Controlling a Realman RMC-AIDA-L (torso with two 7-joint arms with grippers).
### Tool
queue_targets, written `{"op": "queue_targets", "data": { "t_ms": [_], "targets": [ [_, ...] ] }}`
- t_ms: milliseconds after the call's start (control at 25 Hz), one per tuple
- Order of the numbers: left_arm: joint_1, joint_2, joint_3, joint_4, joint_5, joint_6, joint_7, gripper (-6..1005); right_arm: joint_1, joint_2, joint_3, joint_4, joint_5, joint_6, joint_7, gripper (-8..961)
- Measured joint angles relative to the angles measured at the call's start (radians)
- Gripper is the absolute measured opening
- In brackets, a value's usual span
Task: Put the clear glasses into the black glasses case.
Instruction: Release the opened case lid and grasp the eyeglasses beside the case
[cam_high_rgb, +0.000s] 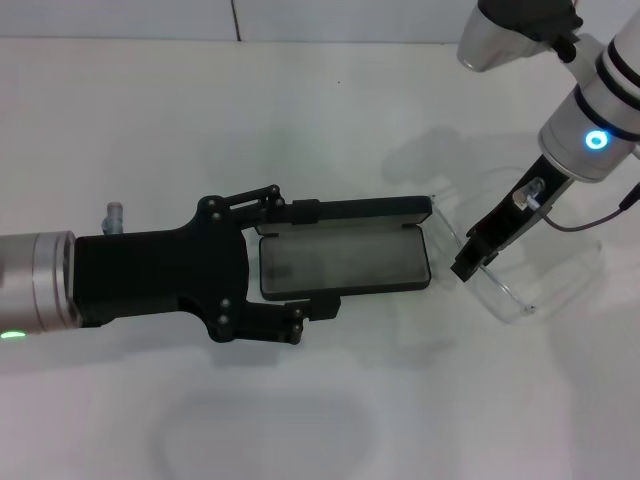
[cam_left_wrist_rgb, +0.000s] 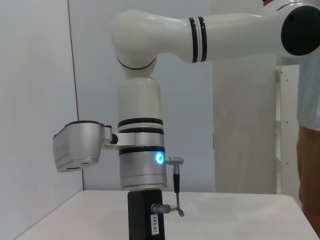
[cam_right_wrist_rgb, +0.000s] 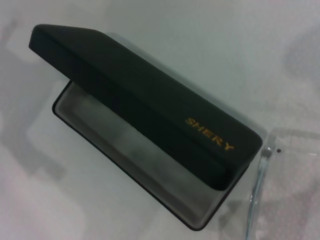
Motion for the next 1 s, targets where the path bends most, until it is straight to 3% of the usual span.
{"op": "queue_targets", "data": {
  "t_ms": [240, 880, 1000],
  "targets": [
    [0.0, 0.0, 0.0, 0.0, 0.0, 0.0, 0.001, 839, -0.001, -0.001, 0.0, 0.0, 0.002, 0.005, 0.0, 346],
    [0.0, -0.002, 0.0, 0.0, 0.0, 0.006, 0.002, 831, -0.006, -0.001, -0.063, -0.004, 0.02, 0.012, -0.04, 301],
    [0.003, -0.002, 0.0, 0.0, 0.0, 0.006, 0.002, 830, -0.008, -0.003, -0.063, -0.004, 0.028, 0.012, -0.044, 235]
  ]
}}
